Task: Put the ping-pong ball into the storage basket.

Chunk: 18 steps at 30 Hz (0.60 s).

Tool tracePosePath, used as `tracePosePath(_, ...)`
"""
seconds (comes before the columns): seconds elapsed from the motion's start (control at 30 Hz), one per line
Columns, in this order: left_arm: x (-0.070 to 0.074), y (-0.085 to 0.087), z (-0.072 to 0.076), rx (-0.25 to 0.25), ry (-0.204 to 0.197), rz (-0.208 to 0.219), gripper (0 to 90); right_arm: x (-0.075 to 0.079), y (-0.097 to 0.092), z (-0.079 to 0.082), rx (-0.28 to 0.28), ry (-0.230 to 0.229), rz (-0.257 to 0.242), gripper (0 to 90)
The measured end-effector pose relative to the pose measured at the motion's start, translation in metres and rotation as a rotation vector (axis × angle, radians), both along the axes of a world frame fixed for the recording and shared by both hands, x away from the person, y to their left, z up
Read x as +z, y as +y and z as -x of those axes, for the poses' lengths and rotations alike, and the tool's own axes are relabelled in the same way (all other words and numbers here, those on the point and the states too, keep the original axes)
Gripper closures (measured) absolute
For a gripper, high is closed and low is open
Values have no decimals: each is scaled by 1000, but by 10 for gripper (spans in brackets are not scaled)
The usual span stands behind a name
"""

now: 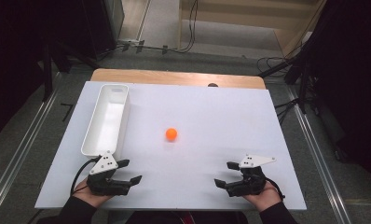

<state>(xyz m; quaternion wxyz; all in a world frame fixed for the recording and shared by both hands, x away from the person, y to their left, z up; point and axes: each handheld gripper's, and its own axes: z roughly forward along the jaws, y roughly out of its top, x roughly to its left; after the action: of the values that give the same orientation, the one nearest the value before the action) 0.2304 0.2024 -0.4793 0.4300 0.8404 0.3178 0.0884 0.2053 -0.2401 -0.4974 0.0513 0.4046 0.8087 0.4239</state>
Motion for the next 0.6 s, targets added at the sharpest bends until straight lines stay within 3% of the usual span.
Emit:
tracePosePath(0.37, 0, -1, 0, -7, 9, -1, 247, 0, 1, 0, 0, -3, 0, 126)
tracePosePath(0.6, 6, -6, 0, -12, 51, 26, 246, -1, 1, -1, 12, -3, -2, 126)
